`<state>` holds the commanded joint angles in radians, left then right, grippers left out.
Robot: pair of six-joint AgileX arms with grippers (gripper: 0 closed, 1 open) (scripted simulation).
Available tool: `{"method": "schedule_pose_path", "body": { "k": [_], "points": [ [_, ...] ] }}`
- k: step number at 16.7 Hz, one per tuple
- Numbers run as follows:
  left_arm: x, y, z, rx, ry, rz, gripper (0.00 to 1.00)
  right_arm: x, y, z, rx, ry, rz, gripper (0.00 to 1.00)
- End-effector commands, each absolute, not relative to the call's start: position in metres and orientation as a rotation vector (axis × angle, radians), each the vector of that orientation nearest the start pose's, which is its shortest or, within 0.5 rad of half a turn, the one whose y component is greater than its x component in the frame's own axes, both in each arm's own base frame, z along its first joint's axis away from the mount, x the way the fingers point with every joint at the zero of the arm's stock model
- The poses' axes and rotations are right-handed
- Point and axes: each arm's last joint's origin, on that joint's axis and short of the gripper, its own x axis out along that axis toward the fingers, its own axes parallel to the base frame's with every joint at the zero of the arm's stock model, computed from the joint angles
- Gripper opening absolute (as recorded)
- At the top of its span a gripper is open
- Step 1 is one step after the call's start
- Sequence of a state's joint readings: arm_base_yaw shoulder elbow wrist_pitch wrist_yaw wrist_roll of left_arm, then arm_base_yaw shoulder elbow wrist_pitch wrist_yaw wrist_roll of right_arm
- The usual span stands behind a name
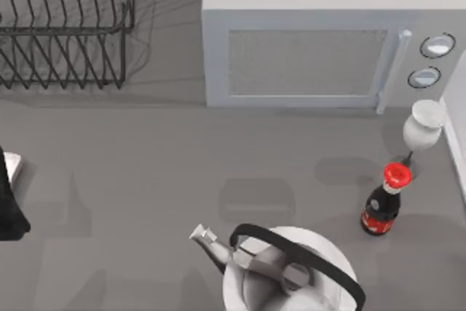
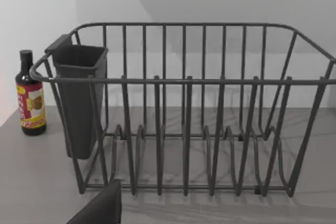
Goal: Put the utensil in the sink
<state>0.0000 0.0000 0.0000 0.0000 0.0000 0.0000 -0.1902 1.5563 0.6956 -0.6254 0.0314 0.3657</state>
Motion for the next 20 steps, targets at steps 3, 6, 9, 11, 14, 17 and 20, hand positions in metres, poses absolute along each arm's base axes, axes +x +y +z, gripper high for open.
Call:
{"method": "schedule_pose_path", "body": {
  "k": [3, 6, 9, 11, 14, 17, 20],
  "points": [
    [0.106, -0.001, 0.16, 0.0, 0.0, 0.0, 1.0, 0.236, -0.046, 0.14, 0.41, 1.437, -0.447, 0.0],
    [0.106, -0.001, 0.16, 0.0, 0.0, 0.0, 1.0, 0.235, -0.045, 0.172, 0.409, 1.465, -0.45, 0.0],
    [0.106, -0.001, 0.16, 0.0, 0.0, 0.0, 1.0, 0.231, -0.045, 0.203, 0.41, 1.457, -0.45, 0.0],
    [0.106, -0.001, 0.16, 0.0, 0.0, 0.0, 1.0, 0.229, -0.045, 0.214, 0.41, 1.442, -0.448, 0.0],
    [0.106, -0.001, 0.16, 0.0, 0.0, 0.0, 1.0, 0.229, -0.045, 0.214, 0.41, 1.442, -0.448, 0.0],
    [0.106, -0.001, 0.16, 0.0, 0.0, 0.0, 1.0, 0.232, -0.045, 0.213, 0.412, 1.45, -0.45, 0.0],
    [0.106, -0.001, 0.16, 0.0, 0.0, 0.0, 1.0, 0.251, -0.048, 0.218, 0.416, 1.481, -0.462, 0.0]
  ]
}}
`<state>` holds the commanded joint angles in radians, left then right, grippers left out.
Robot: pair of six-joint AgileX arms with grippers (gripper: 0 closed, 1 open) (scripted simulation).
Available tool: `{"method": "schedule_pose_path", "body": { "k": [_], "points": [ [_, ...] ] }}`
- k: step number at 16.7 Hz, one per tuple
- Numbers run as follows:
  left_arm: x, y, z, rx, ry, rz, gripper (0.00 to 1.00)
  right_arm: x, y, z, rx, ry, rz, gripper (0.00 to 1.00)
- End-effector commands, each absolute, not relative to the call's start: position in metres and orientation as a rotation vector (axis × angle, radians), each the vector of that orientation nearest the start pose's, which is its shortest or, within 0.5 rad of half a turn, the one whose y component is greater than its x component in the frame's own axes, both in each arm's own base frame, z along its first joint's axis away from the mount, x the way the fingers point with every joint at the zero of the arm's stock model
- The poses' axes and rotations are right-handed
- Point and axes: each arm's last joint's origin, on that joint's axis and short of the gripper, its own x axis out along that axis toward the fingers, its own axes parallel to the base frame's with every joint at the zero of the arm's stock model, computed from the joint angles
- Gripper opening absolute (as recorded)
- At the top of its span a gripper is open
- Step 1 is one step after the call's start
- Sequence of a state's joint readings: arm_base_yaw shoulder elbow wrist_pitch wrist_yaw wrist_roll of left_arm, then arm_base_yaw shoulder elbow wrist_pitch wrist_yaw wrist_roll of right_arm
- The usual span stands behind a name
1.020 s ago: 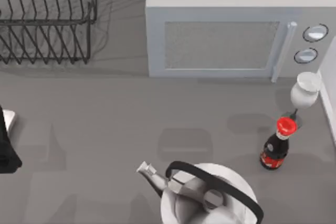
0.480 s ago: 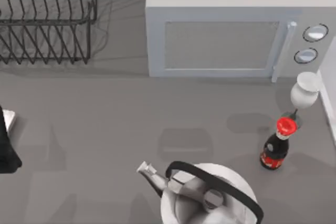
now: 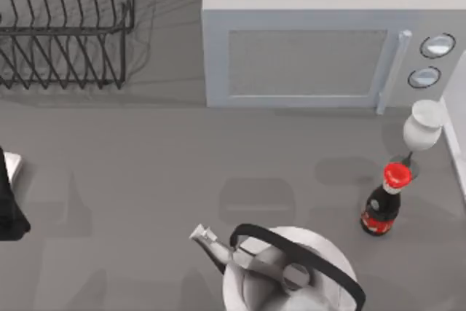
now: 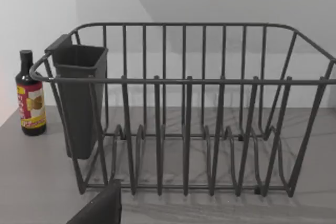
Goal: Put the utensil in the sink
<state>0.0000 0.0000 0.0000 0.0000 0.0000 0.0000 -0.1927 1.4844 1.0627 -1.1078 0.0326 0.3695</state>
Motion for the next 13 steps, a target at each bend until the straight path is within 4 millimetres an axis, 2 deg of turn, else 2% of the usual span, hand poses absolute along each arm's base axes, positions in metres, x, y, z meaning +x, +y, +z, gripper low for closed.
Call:
{"method": "schedule_pose_path", "body": {
  "k": [3, 8, 11, 13],
  "points": [
    [0.106, -0.001, 0.16, 0.0, 0.0, 0.0, 1.0, 0.288, -0.054, 0.227, 0.416, 1.525, -0.473, 0.0],
    [0.106, -0.001, 0.16, 0.0, 0.0, 0.0, 1.0, 0.378, -0.064, 0.242, 0.409, 1.55, -0.479, 0.0],
    [0.106, -0.001, 0.16, 0.0, 0.0, 0.0, 1.0, 0.429, -0.068, 0.239, 0.407, 1.551, -0.48, 0.0],
    [0.106, -0.001, 0.16, 0.0, 0.0, 0.0, 1.0, 0.454, -0.069, 0.232, 0.406, 1.546, -0.48, 0.0]
  ]
}}
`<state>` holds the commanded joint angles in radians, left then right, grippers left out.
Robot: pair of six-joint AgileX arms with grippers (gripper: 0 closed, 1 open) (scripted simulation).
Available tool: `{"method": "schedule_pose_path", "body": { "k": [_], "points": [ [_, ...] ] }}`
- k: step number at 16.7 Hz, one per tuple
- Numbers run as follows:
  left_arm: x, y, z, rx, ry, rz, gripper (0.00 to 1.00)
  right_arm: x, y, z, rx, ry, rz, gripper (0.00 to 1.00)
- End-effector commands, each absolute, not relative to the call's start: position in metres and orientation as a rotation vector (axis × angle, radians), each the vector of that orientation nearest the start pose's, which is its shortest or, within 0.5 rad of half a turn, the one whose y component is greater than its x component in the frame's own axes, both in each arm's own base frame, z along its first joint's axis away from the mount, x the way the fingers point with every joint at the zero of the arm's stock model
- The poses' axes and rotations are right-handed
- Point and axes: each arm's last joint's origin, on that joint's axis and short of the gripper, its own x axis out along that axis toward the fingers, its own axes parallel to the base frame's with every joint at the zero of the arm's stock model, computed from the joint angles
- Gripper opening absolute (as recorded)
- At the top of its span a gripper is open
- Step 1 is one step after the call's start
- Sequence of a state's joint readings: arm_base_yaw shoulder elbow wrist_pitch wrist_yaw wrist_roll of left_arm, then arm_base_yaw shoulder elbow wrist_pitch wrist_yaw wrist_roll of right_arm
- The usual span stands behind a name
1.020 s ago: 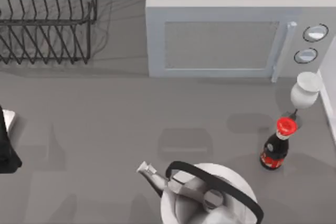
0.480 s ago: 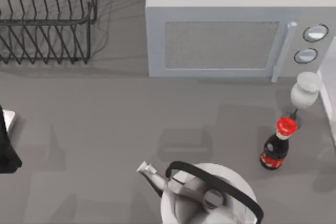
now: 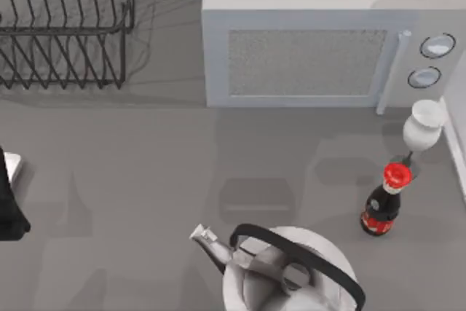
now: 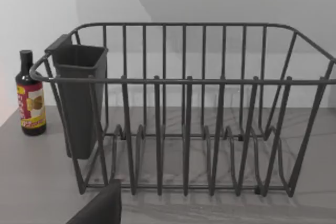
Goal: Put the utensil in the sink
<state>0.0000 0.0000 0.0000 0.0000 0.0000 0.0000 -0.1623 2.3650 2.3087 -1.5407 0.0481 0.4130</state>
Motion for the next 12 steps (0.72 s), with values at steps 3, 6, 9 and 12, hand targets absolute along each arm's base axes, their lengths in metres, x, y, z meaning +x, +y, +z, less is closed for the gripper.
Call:
{"method": "schedule_pose_path", "body": {
  "k": [3, 6, 9, 12],
  "points": [
    [0.106, -0.001, 0.16, 0.0, 0.0, 0.0, 1.0, 0.481, -0.069, 0.218, 0.404, 1.536, -0.477, 0.0],
    [0.106, -0.001, 0.16, 0.0, 0.0, 0.0, 1.0, 0.495, -0.067, 0.206, 0.4, 1.517, -0.471, 0.0],
    [0.106, -0.001, 0.16, 0.0, 0.0, 0.0, 1.0, 0.5, -0.066, 0.199, 0.398, 1.504, -0.467, 0.0],
    [0.106, -0.001, 0.16, 0.0, 0.0, 0.0, 1.0, 0.501, -0.065, 0.197, 0.397, 1.502, -0.466, 0.0]
  ]
}}
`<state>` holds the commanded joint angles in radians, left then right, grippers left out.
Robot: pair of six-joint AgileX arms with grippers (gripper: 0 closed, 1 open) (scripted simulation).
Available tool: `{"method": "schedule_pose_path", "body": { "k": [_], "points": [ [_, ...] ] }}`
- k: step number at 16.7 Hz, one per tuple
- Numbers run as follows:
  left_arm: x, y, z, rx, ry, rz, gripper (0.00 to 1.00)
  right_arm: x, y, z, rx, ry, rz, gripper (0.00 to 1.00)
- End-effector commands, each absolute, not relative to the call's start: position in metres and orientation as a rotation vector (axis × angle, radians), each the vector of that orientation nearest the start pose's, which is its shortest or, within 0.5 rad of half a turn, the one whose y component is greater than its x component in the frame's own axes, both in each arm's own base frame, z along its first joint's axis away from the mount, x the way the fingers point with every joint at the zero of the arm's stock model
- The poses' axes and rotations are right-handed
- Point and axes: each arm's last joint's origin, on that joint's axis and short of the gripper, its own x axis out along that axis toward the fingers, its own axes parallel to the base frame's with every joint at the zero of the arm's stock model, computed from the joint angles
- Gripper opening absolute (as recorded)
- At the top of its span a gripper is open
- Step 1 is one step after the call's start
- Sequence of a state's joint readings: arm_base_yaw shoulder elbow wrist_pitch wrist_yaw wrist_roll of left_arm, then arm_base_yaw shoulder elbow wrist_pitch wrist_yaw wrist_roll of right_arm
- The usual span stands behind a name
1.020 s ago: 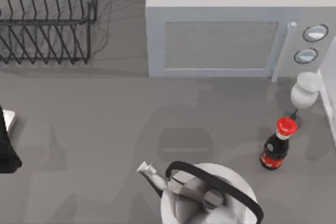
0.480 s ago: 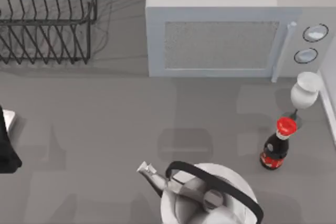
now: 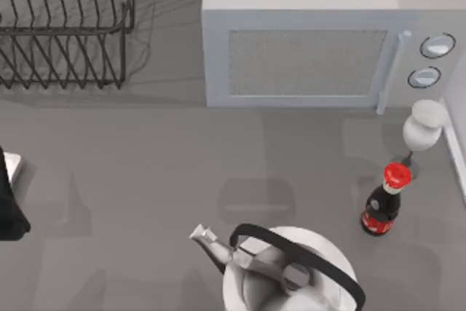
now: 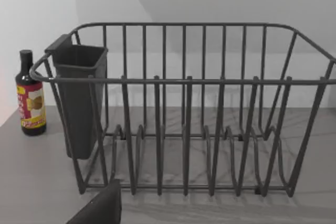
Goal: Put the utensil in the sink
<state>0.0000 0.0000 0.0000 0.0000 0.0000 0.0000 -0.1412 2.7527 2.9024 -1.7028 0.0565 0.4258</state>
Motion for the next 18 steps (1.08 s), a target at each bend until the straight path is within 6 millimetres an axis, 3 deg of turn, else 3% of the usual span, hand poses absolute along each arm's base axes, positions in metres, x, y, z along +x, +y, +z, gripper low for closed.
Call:
{"method": "schedule_pose_path", "body": {
  "k": [7, 13, 18],
  "points": [
    [0.106, -0.001, 0.16, 0.0, 0.0, 0.0, 1.0, 0.503, -0.068, 0.195, 0.402, 1.483, -0.465, 0.0],
    [0.106, -0.001, 0.16, 0.0, 0.0, 0.0, 1.0, 0.503, -0.066, 0.16, 0.395, 1.516, -0.467, 0.0],
    [0.106, -0.001, 0.16, 0.0, 0.0, 0.0, 1.0, 0.502, -0.066, 0.153, 0.397, 1.504, -0.466, 0.0]
  ]
}}
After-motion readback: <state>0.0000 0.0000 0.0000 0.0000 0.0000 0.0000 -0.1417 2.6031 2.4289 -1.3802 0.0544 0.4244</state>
